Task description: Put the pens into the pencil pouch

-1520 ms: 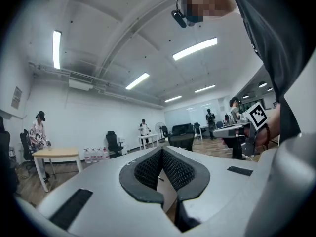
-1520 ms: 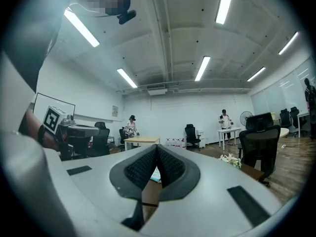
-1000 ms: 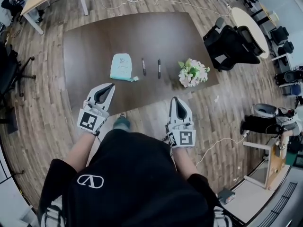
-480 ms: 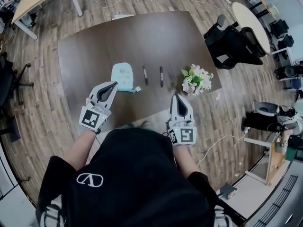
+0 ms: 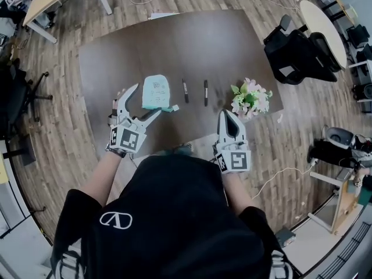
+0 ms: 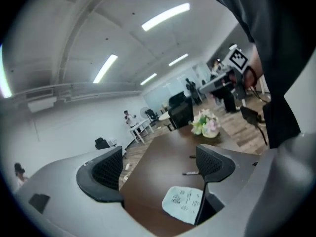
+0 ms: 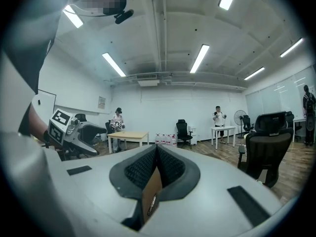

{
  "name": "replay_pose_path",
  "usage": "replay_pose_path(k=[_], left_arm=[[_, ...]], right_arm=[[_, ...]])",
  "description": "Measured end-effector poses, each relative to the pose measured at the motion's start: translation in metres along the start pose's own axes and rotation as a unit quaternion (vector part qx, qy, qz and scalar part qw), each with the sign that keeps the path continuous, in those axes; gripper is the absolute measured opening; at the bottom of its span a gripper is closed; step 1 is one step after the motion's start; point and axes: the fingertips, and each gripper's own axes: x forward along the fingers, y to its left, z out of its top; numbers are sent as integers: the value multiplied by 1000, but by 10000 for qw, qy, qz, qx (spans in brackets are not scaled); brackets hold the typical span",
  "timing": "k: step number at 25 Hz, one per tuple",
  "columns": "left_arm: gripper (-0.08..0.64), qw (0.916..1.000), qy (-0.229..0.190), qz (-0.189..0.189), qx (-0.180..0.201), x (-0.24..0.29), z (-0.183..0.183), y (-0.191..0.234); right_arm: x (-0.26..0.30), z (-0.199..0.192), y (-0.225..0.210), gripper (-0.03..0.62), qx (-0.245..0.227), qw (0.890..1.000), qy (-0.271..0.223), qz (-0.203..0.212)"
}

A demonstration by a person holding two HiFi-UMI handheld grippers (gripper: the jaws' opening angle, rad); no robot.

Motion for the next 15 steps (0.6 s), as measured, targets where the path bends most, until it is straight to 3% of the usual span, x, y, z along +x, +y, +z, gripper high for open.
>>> replay_pose_path(k=[2, 6, 10, 15], left_arm=[[436, 9982, 291, -237, 459, 9, -13, -5], [436, 9878, 881, -966, 849, 30, -53, -23], [435, 9637, 1652, -1787, 1097, 50, -116, -54], [434, 9350, 2136, -2499, 1332, 71, -185, -95]], right_arm=[[-1, -3, -2, 0, 14, 10000, 36, 31], [-4, -11, -7, 0, 68, 9999, 148, 26], [-10, -21, -13, 0, 97, 9996, 278, -36], [-22, -35, -20, 0, 63, 9985, 532, -94]])
